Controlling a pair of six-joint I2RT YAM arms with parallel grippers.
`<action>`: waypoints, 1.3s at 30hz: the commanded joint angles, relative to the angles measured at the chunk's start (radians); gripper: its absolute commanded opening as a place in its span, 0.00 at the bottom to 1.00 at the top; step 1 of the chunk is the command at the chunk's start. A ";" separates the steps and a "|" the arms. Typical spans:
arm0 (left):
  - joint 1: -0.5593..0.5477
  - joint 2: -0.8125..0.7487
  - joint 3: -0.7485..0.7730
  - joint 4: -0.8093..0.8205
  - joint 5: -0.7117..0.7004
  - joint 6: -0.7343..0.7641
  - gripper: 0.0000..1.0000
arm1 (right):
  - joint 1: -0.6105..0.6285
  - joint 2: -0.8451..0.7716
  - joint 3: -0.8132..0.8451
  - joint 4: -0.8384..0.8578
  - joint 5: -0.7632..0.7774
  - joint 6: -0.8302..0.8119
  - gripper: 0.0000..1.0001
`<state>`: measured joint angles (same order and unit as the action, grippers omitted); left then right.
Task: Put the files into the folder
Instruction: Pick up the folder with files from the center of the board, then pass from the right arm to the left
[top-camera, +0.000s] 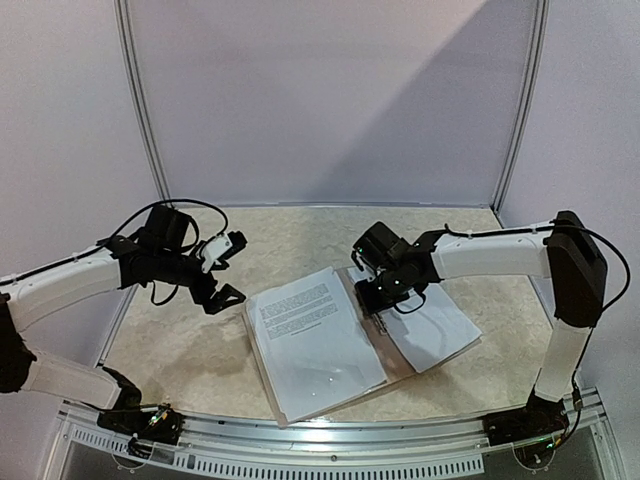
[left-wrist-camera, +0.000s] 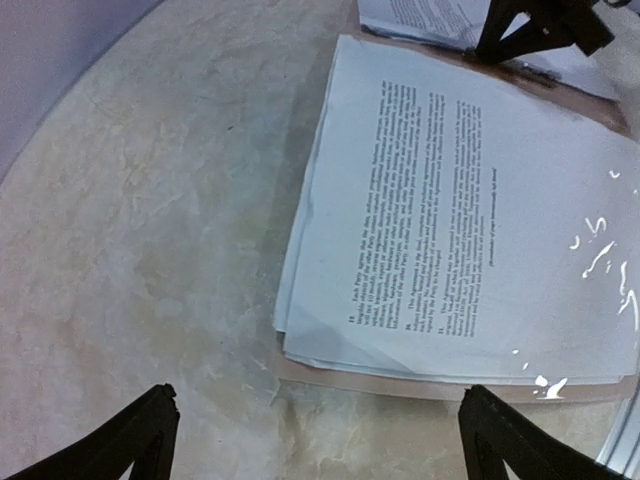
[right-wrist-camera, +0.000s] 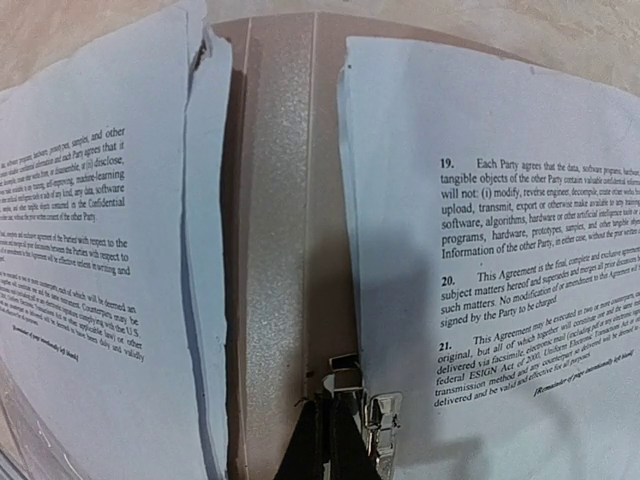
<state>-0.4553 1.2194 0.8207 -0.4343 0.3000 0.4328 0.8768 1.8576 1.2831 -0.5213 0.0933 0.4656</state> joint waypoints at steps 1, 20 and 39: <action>0.085 0.062 0.035 0.029 0.196 -0.143 1.00 | -0.032 -0.053 -0.009 0.058 -0.030 0.046 0.00; 0.169 0.368 -0.212 0.577 0.656 -0.562 0.99 | -0.119 -0.101 -0.072 0.188 -0.045 0.142 0.00; 0.030 0.641 -0.184 0.859 0.775 -0.709 0.88 | -0.156 -0.055 -0.089 0.223 -0.134 0.137 0.00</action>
<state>-0.4133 1.8359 0.6628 0.2905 1.0210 -0.1722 0.7376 1.7874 1.2057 -0.3630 0.0006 0.5911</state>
